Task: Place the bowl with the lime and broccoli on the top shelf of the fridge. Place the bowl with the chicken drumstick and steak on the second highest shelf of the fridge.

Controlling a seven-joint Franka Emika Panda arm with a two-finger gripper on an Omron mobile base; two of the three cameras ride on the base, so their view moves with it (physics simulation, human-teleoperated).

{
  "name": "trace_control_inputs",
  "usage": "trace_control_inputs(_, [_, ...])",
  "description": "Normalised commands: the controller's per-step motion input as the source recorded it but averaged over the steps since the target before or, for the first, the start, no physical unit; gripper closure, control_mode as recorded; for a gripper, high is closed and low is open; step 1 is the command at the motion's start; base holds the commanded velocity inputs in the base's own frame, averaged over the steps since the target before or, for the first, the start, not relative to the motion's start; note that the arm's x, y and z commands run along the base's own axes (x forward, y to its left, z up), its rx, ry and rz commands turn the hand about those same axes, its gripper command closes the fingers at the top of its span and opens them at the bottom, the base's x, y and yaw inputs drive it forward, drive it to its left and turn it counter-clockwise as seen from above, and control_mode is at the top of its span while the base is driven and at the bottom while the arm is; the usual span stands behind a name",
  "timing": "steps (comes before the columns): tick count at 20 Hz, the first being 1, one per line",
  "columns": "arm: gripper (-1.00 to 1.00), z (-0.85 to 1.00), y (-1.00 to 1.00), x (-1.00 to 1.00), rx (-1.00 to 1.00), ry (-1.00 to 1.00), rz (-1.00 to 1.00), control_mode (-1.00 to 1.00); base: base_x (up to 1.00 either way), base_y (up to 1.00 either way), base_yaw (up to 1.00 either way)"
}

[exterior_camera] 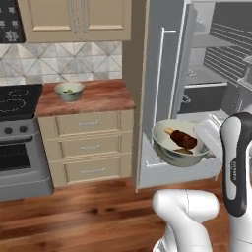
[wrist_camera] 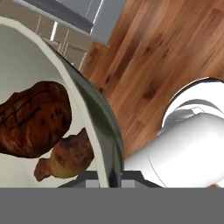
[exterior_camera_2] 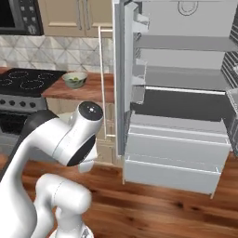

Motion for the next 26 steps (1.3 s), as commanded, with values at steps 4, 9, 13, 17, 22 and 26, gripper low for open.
trace_control_inputs(4, [1.00,0.00,0.00,0.00,0.00,0.00,0.00,1.00,-0.29,-1.00,-0.04])
trace_control_inputs(9, [1.00,0.00,0.00,0.00,0.00,0.00,0.00,1.00,0.51,-0.96,-0.12])
trace_control_inputs(13, [1.00,0.00,0.00,0.00,0.00,0.00,0.00,1.00,0.80,-0.64,-0.14])
trace_control_inputs(17, [1.00,0.00,0.00,0.00,0.00,0.00,0.00,1.00,0.86,-0.04,-0.05])
trace_control_inputs(22, [1.00,0.00,0.00,0.00,0.00,0.00,0.00,1.00,0.71,0.03,0.00])
trace_control_inputs(26, [1.00,0.00,0.00,0.00,0.00,0.00,0.00,1.00,0.79,0.00,0.00])
